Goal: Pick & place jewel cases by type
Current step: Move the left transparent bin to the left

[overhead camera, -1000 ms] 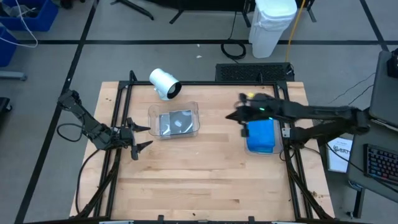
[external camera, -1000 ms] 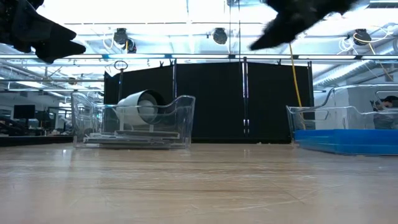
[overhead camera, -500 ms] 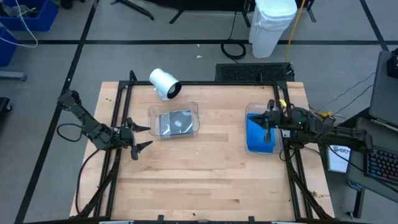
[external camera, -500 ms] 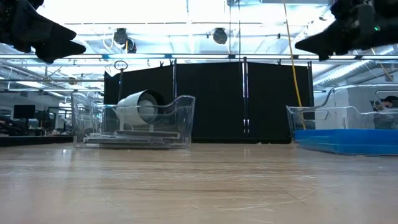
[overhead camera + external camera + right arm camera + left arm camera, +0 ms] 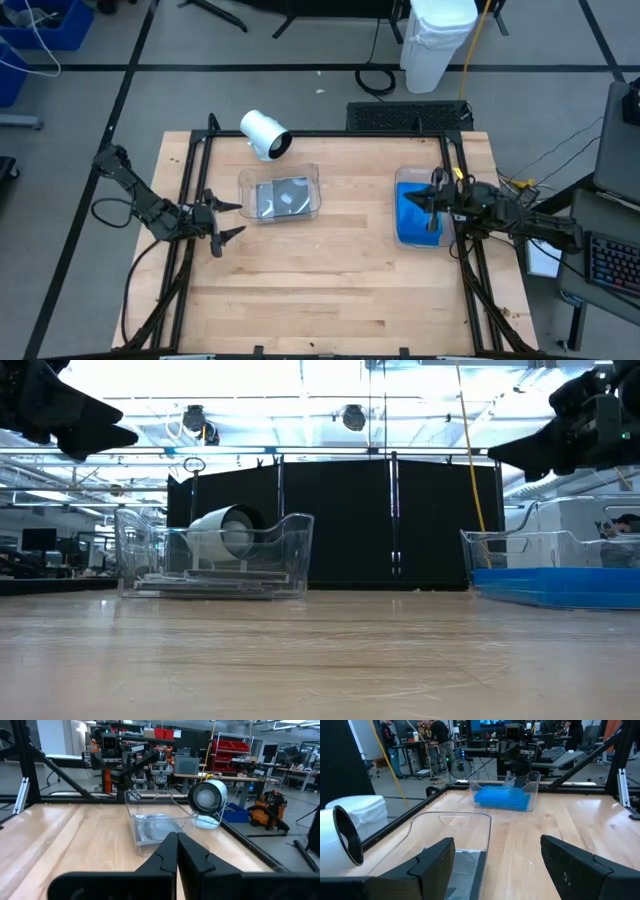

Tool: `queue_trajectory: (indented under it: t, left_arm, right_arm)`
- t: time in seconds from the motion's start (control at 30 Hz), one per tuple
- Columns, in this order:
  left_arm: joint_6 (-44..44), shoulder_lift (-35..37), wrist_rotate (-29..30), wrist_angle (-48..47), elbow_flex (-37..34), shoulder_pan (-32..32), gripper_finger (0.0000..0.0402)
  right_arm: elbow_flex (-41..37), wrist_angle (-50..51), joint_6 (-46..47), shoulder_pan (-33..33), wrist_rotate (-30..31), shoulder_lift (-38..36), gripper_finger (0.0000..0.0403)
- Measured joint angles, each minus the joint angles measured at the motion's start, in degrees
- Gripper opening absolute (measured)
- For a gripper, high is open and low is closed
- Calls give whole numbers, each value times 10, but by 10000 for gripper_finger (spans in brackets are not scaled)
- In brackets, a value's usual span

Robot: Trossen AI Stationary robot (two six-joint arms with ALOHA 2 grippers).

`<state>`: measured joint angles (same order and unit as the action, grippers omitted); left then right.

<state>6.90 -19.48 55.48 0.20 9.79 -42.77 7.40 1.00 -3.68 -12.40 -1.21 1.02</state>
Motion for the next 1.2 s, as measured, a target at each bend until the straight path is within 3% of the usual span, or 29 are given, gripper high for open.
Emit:
queue_trajectory:
  t: [0.23,0.6,0.83,1.2]
  left_arm:
    - [-6,0,0,8,0,0,296]
    - [-84,0,1,159,0,0,296]
    - [-93,0,5,178,0,0,296]
    - [-96,0,-50,203,0,28,296]
  right_arm:
    - [-13,0,0,0,-2,-5,0]
    - [-63,-30,31,0,-1,-5,0]
    - [-64,-31,43,0,-3,2,0]
    - [-64,-31,41,0,-3,2,0]
